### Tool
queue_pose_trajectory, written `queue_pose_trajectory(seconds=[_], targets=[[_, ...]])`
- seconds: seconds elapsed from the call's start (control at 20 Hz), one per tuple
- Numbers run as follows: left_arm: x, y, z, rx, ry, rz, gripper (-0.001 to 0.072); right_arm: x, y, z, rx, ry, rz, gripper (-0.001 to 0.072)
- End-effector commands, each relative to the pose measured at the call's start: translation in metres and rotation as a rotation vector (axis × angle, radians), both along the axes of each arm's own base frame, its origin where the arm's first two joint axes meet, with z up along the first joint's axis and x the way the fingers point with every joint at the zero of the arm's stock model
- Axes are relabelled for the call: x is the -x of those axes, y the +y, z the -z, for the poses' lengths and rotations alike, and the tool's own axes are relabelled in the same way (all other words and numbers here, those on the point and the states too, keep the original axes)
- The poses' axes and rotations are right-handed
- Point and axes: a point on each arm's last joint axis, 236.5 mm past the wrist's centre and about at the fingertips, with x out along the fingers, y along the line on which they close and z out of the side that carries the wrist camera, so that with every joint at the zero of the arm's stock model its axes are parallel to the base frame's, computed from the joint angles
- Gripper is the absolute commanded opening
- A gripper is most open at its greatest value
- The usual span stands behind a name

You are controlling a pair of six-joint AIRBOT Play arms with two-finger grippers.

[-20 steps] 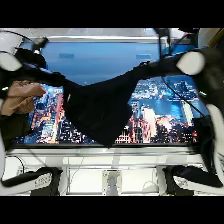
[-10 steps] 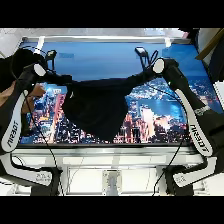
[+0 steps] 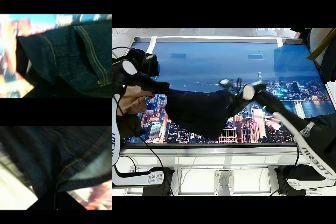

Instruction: Fold the clothes and pants, and hang the long-sleeved shirts on hangers.

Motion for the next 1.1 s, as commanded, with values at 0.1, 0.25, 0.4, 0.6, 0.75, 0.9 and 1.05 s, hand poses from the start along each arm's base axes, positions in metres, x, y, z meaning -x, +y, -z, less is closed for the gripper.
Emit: queue_pose_trajectory(seconds=[0.1, 0.25, 0.4, 0.6, 0.75, 0.9, 1.05], targets=[[0.051, 0.038, 0.008, -0.045, 0.167, -0.015, 0.0036, 0.084, 0.077, 0.029, -0.091, 0.060, -0.102, 0.0009], [0.059, 0.038, 0.017, -0.039, 0.198, -0.018, 0.0036, 0.103, 0.092, 0.055, -0.078, 0.110, -0.117, 0.0010], [0.074, 0.037, 0.035, -0.034, 0.256, -0.017, 0.0036, 0.117, 0.087, 0.075, -0.031, 0.186, -0.128, 0.0010], [0.091, 0.043, 0.052, -0.064, 0.319, -0.014, 0.0069, 0.124, 0.083, 0.069, -0.023, 0.203, -0.144, 0.0013], [0.088, 0.045, 0.050, -0.071, 0.300, -0.018, 0.0697, 0.134, 0.075, 0.048, -0.010, 0.225, -0.179, 0.0347], [0.082, 0.046, 0.029, -0.082, 0.237, -0.034, 0.0696, 0.121, 0.045, 0.014, 0.063, 0.115, -0.168, 0.0346], [0.070, 0.049, -0.018, -0.110, 0.092, -0.046, 0.0696, 0.081, 0.006, -0.030, 0.134, -0.119, -0.078, 0.0348]])
